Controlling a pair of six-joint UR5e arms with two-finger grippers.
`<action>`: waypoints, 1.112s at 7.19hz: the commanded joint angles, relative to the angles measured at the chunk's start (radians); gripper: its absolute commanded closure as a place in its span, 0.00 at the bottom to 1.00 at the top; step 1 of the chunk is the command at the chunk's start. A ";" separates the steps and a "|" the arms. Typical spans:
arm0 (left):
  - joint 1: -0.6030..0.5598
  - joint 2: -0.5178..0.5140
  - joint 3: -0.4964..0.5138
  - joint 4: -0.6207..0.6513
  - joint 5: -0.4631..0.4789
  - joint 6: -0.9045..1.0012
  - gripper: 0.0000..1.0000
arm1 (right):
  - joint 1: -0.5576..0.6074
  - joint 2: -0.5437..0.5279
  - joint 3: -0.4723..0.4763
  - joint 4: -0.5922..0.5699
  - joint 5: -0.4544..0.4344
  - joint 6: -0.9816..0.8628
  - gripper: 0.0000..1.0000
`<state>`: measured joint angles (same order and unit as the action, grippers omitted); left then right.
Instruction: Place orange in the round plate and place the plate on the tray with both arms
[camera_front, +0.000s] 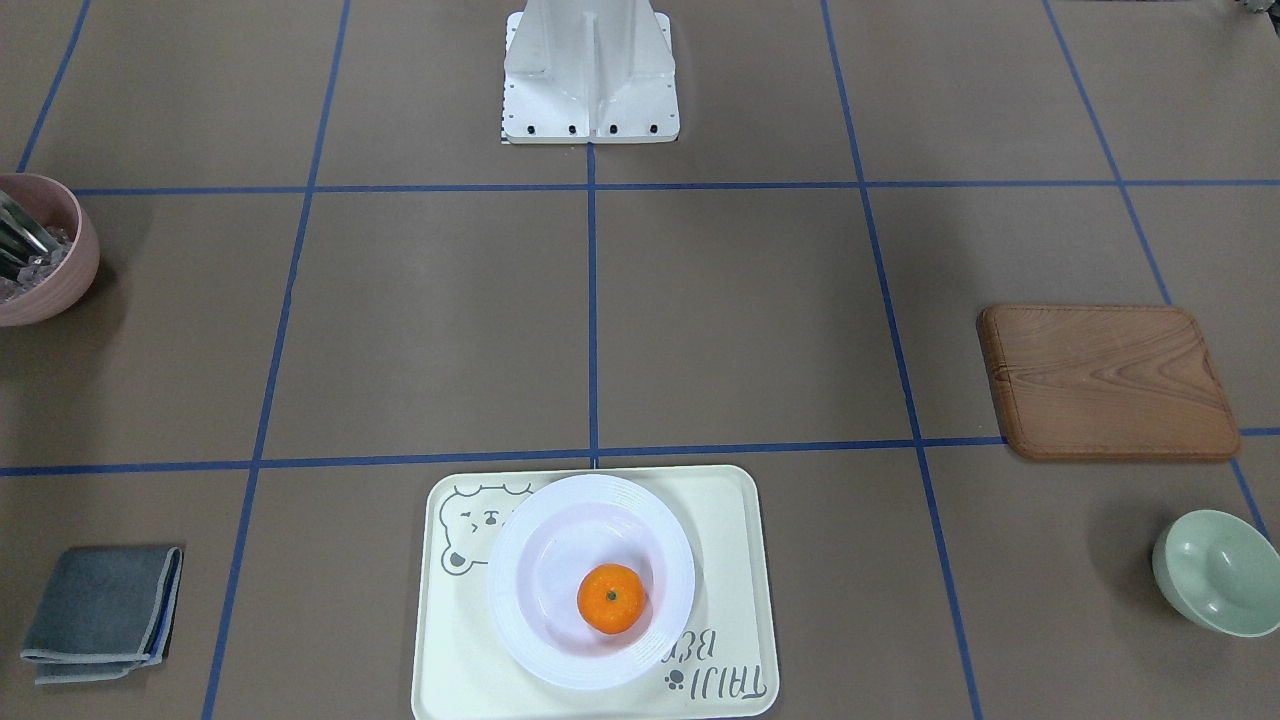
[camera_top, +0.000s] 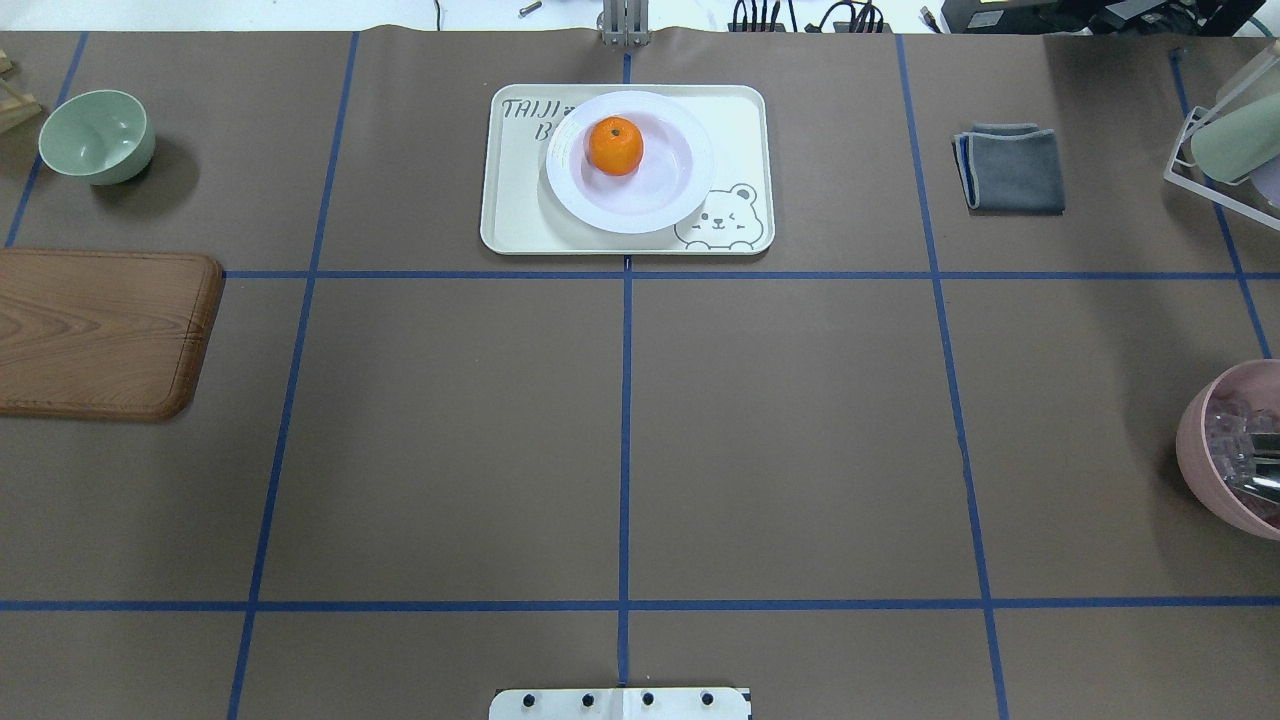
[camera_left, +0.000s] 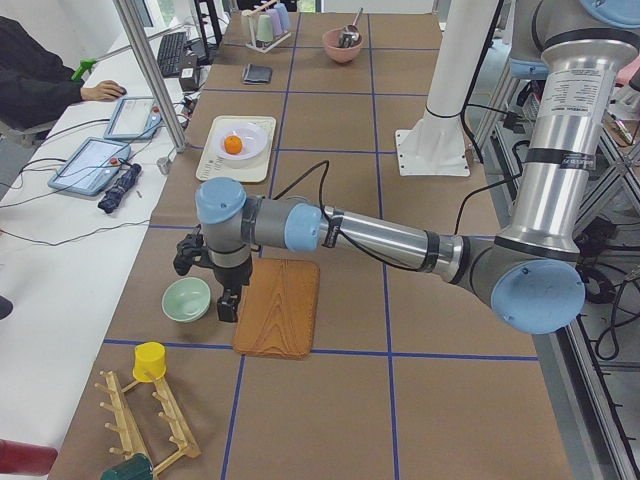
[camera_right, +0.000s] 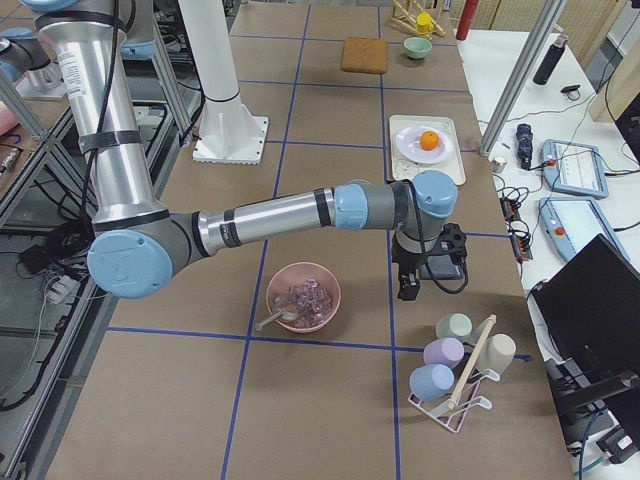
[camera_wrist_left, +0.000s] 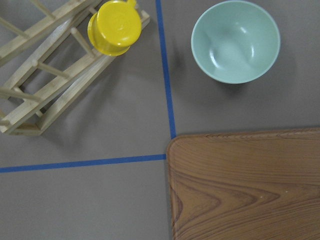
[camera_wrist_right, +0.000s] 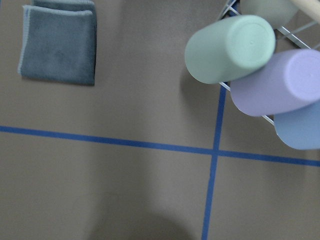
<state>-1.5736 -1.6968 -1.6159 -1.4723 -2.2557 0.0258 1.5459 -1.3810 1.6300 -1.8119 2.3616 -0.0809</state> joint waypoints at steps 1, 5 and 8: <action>-0.013 0.071 0.021 -0.029 0.027 0.017 0.02 | 0.066 -0.079 0.010 -0.032 0.007 -0.102 0.00; -0.014 0.118 0.013 -0.046 -0.075 0.014 0.02 | 0.065 -0.148 -0.056 0.091 -0.019 -0.102 0.00; -0.014 0.120 0.001 -0.037 -0.073 0.009 0.02 | 0.065 -0.153 -0.056 0.091 -0.028 -0.094 0.00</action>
<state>-1.5882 -1.5777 -1.6149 -1.5127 -2.3276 0.0363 1.6106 -1.5336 1.5717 -1.7223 2.3368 -0.1768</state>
